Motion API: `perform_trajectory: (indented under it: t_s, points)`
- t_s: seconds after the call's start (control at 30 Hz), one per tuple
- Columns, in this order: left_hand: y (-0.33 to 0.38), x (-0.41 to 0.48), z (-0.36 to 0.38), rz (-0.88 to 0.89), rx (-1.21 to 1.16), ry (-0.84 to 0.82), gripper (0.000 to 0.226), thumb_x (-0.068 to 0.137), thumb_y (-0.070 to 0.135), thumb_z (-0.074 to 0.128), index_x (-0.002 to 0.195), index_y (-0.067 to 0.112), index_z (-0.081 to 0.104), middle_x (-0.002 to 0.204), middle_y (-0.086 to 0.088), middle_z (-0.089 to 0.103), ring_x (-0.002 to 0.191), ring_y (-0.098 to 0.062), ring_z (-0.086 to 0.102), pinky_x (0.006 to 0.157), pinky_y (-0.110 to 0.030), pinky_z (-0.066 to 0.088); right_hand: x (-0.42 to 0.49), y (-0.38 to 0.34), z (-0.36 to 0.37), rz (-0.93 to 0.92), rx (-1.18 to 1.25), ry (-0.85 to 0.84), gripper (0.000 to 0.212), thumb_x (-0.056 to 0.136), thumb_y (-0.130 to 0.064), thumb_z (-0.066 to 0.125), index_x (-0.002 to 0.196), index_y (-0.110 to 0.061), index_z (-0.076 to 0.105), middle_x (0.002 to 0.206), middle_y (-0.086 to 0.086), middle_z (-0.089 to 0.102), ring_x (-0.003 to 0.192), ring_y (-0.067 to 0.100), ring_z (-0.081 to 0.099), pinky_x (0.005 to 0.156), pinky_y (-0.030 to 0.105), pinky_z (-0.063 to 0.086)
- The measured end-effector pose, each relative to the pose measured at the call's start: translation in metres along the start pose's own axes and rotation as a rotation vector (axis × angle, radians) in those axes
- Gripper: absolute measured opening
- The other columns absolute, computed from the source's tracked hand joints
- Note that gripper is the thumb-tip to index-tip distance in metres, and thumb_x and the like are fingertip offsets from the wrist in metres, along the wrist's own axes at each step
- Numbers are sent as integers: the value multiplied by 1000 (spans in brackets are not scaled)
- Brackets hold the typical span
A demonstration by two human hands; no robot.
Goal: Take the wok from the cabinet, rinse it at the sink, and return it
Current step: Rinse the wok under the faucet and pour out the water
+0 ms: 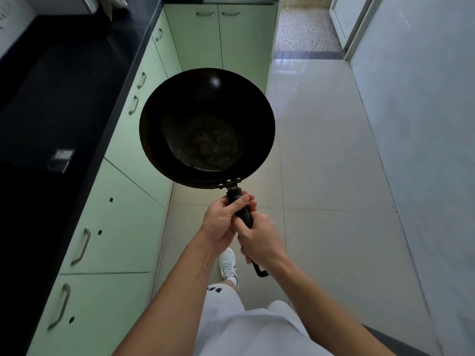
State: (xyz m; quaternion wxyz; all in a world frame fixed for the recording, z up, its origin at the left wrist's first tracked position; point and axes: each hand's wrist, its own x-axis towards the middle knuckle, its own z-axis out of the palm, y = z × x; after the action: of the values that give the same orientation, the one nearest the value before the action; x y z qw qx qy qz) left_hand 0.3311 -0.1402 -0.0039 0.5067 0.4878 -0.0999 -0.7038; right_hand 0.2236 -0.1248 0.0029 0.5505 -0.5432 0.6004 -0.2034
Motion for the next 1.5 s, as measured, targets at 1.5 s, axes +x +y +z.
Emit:
perform_trajectory:
  t_s: [1.5]
  points:
    - [399, 523, 144, 28, -11, 12, 35, 95, 6, 56, 128, -8, 53, 91, -7, 68, 83, -15, 67, 71, -23, 58, 602, -280, -130, -49, 53, -54, 43, 94, -40, 54, 70, -5, 56, 55, 7, 59, 49, 35, 59, 51, 54, 56]
